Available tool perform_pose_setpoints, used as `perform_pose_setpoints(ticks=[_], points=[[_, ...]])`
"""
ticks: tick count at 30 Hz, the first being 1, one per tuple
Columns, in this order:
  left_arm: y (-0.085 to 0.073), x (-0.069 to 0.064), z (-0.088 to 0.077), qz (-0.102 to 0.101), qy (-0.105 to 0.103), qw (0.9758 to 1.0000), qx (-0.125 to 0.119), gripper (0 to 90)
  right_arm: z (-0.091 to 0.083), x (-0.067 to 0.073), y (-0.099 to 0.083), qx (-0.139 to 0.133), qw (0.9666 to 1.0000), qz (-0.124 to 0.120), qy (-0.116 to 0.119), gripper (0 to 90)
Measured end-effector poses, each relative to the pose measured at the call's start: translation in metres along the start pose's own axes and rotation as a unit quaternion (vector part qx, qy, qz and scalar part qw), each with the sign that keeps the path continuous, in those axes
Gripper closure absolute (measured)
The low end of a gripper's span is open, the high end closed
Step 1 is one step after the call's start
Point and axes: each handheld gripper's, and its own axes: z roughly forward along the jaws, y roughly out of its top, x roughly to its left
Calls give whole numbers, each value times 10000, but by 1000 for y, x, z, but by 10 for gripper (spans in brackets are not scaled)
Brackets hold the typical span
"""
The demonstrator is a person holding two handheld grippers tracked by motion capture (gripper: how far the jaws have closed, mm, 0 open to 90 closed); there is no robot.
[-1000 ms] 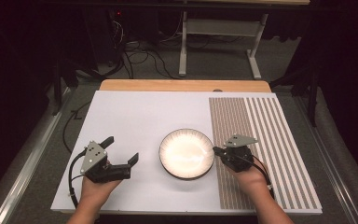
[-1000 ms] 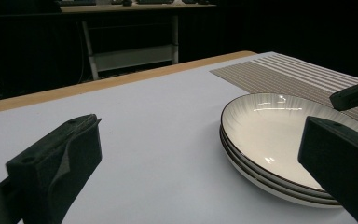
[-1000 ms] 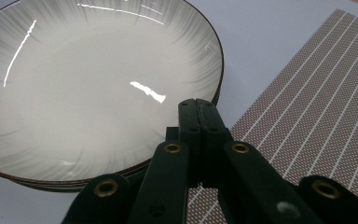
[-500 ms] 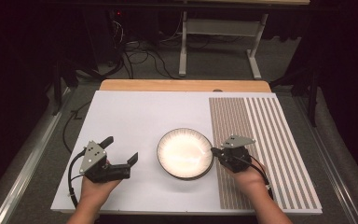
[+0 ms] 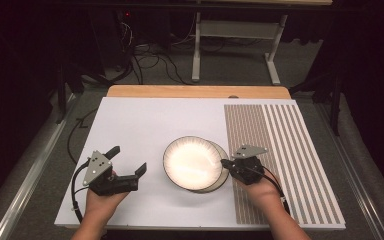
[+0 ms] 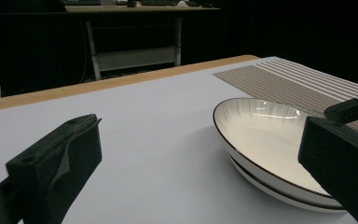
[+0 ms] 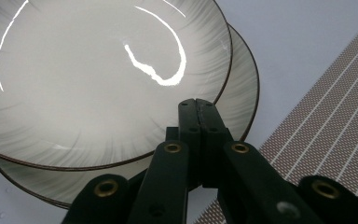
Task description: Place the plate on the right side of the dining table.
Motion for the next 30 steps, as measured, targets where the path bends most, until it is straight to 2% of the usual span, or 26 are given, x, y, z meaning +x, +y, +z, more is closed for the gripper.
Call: perform_pose_setpoints(ticks=[24, 30], points=[[1, 2, 0, -94, -17, 10000, 7, 2, 3, -1, 0, -21, 10000, 71, 19, 900], [0, 2, 0, -84, -19, 10000, 25, 1, 6, 3, 1, 2, 9999, 48, 106, 900]])
